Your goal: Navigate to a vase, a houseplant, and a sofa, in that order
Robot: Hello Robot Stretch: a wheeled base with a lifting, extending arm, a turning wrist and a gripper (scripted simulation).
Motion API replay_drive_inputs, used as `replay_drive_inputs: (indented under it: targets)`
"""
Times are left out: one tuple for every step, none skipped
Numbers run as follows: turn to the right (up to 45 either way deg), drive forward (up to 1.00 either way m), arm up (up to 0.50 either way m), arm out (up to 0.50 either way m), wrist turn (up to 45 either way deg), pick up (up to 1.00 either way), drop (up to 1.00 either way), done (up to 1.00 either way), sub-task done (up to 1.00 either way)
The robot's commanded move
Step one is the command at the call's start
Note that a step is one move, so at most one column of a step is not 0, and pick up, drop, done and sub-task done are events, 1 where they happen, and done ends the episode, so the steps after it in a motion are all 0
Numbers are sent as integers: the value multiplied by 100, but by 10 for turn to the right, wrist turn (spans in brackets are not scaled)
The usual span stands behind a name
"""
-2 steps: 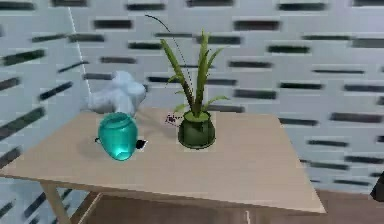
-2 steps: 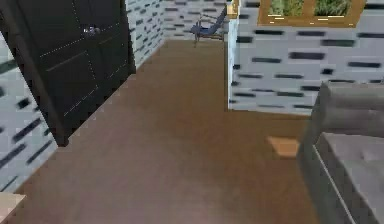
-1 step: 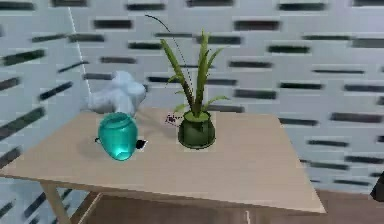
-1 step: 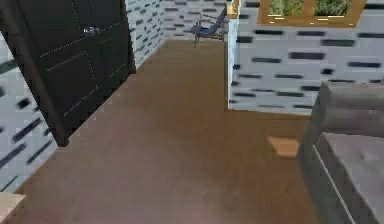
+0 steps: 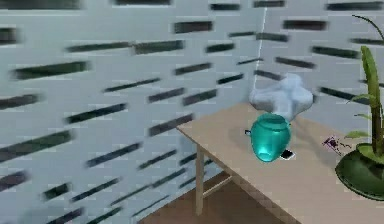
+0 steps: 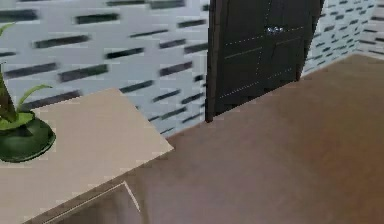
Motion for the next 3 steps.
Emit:
replay_drive_inputs:
  targets:
    - [-360,0,0,0,0,0,0,0,0]
    - [0,15,0,0,0,0,0,0,0]
    - [-450,0,0,0,0,0,0,0,0]
